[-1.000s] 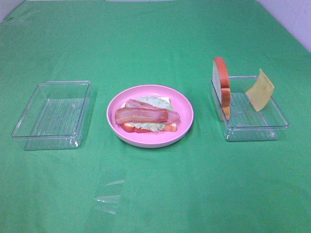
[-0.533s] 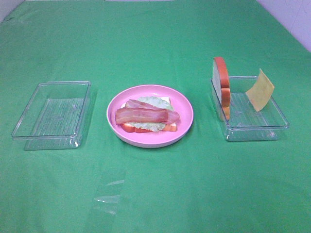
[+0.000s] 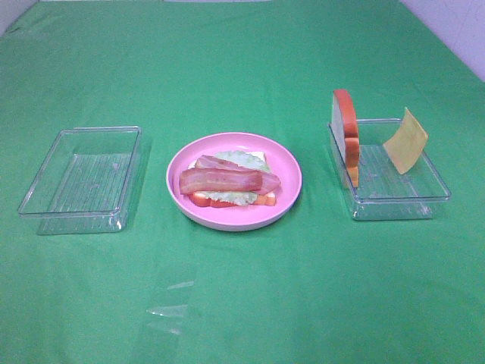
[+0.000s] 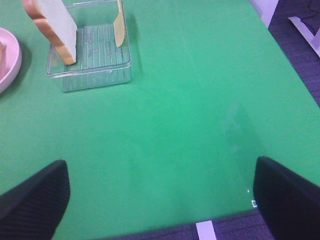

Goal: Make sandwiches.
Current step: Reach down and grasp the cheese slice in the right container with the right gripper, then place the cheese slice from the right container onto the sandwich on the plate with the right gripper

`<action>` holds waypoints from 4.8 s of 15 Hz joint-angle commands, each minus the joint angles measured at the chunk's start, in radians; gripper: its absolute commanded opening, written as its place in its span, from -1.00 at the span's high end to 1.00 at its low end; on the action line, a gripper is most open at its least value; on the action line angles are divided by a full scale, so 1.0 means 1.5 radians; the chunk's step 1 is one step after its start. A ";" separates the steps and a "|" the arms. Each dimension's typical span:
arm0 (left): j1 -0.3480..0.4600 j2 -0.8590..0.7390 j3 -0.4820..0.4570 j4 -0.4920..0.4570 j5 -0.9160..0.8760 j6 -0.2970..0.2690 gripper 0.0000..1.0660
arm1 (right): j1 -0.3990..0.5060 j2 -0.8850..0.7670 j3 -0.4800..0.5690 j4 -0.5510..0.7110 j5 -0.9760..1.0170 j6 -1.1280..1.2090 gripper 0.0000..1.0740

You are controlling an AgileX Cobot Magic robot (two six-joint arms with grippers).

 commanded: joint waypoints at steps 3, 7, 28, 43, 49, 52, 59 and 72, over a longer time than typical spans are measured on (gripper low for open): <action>0.003 -0.007 0.000 -0.006 -0.007 -0.002 -0.83 | 0.000 0.148 -0.020 0.017 -0.044 -0.069 -0.79; 0.003 -0.007 0.000 -0.006 -0.007 -0.002 -0.83 | 0.000 0.514 -0.190 0.051 -0.079 -0.070 -0.76; 0.003 -0.007 0.000 -0.006 -0.007 -0.002 -0.83 | -0.001 1.501 -1.022 0.156 0.077 -0.189 -0.68; 0.003 -0.007 0.000 -0.006 -0.007 -0.002 -0.83 | 0.000 1.560 -1.022 0.133 0.084 -0.185 -0.02; 0.003 -0.007 0.000 -0.006 -0.007 -0.002 -0.83 | 0.000 1.560 -1.022 0.131 0.083 -0.185 -0.02; 0.003 -0.007 0.000 -0.006 -0.007 -0.002 -0.83 | 0.000 1.560 -1.022 0.118 0.081 -0.185 0.07; 0.003 -0.007 0.000 -0.006 -0.007 -0.002 -0.83 | 0.000 1.560 -1.022 0.095 0.089 -0.185 1.00; 0.003 -0.007 0.000 -0.006 -0.007 -0.002 -0.83 | 0.001 1.317 -1.021 0.205 0.149 -0.114 1.00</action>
